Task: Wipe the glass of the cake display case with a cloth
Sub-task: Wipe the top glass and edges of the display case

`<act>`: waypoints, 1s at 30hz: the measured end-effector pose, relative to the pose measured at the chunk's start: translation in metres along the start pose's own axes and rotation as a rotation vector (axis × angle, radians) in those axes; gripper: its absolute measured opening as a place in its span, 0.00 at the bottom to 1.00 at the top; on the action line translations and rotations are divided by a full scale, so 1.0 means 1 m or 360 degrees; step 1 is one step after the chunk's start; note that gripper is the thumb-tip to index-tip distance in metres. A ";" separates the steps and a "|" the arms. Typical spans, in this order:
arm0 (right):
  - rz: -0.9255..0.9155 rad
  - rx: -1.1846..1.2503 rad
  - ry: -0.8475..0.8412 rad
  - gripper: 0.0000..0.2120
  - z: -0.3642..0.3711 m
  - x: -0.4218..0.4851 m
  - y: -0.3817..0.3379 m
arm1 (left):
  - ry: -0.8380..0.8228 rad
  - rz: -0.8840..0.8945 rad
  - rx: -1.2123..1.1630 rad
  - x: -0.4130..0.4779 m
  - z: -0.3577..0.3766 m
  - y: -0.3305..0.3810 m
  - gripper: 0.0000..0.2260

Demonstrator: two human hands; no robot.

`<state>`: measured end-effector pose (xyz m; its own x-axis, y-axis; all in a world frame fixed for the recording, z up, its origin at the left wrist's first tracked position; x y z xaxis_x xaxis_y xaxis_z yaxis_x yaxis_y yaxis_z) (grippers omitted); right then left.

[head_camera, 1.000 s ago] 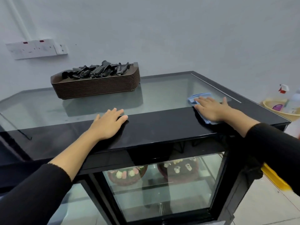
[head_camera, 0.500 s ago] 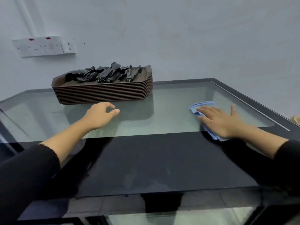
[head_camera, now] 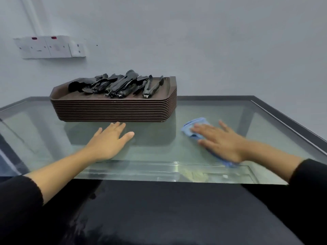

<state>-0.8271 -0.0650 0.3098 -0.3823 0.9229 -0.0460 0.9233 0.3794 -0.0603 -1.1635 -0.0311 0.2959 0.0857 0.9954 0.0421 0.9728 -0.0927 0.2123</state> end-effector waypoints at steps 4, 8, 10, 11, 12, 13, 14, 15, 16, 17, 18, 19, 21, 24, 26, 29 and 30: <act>0.0645 -0.0019 0.0199 0.21 -0.004 0.070 0.034 | 0.0029 -0.0021 -0.0004 -0.002 -0.001 0.003 0.32; 0.0916 -0.0019 0.0126 0.29 0.005 0.090 -0.016 | 0.0040 -0.0014 -0.0042 -0.002 -0.001 0.003 0.32; 0.0702 -0.0107 0.0111 0.26 0.006 0.076 -0.065 | 0.0045 -0.0006 -0.0054 -0.003 -0.002 0.003 0.32; 0.0491 -0.0162 0.0132 0.24 0.007 0.065 -0.093 | 0.0039 -0.0001 -0.0058 -0.003 -0.004 0.003 0.32; 0.0244 -0.0158 0.0155 0.23 0.011 0.053 -0.118 | 0.0023 0.0008 -0.0064 -0.004 -0.006 0.003 0.32; 0.0011 -0.0080 0.0164 0.24 0.014 0.039 -0.139 | -0.0003 0.0030 -0.0077 -0.006 -0.008 0.004 0.31; -0.0144 0.0021 0.0132 0.25 0.014 0.028 -0.151 | -0.0034 0.0070 -0.0100 -0.009 -0.011 0.003 0.31; -0.0215 0.0086 0.0070 0.26 0.011 0.025 -0.151 | -0.0073 0.0120 -0.0137 -0.014 -0.013 0.002 0.30; -0.0176 0.0120 0.0019 0.26 0.007 0.025 -0.145 | -0.0113 0.0172 -0.0178 -0.021 -0.016 -0.002 0.29; -0.0055 0.0136 0.0009 0.26 0.005 0.029 -0.134 | -0.0141 0.0218 -0.0205 -0.031 -0.019 -0.009 0.28; 0.0117 0.0139 0.0041 0.26 0.004 0.034 -0.123 | -0.0155 0.0244 -0.0208 -0.042 -0.022 -0.018 0.27; 0.0308 0.0124 0.0081 0.27 0.003 0.038 -0.117 | -0.0158 0.0254 -0.0181 -0.054 -0.025 -0.028 0.28; 0.0596 0.0080 0.0154 0.29 0.008 0.048 -0.124 | -0.0144 0.0236 -0.0112 -0.078 -0.030 -0.053 0.29; 0.0691 0.0113 0.0138 0.32 0.016 0.060 -0.182 | -0.0147 0.0183 -0.0158 -0.111 -0.036 -0.086 0.30; 0.0455 0.0104 0.0075 0.30 0.016 0.050 -0.235 | -0.0165 0.0218 -0.0202 -0.127 -0.040 -0.101 0.29; 0.0032 0.0055 0.0055 0.26 0.022 0.001 -0.285 | -0.0196 0.0315 -0.0239 -0.149 -0.046 -0.111 0.28; 0.0003 0.0088 0.0051 0.26 0.024 -0.019 -0.283 | -0.0206 0.0349 -0.0225 -0.156 -0.046 -0.114 0.28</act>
<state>-1.0820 -0.1911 0.3038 -0.3782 0.9256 -0.0140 0.9202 0.3742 -0.1150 -1.2976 -0.1768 0.3103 0.3264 0.9450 -0.0211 0.8891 -0.2993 0.3462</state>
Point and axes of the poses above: each hand's wrist, its own x-axis towards the middle knuckle, its own z-axis out of the palm, y = z × x, the point moved 2 cm from there along x, towards the middle knuckle, and after that the axes turned 1 degree about -x, right-handed, at the moved point
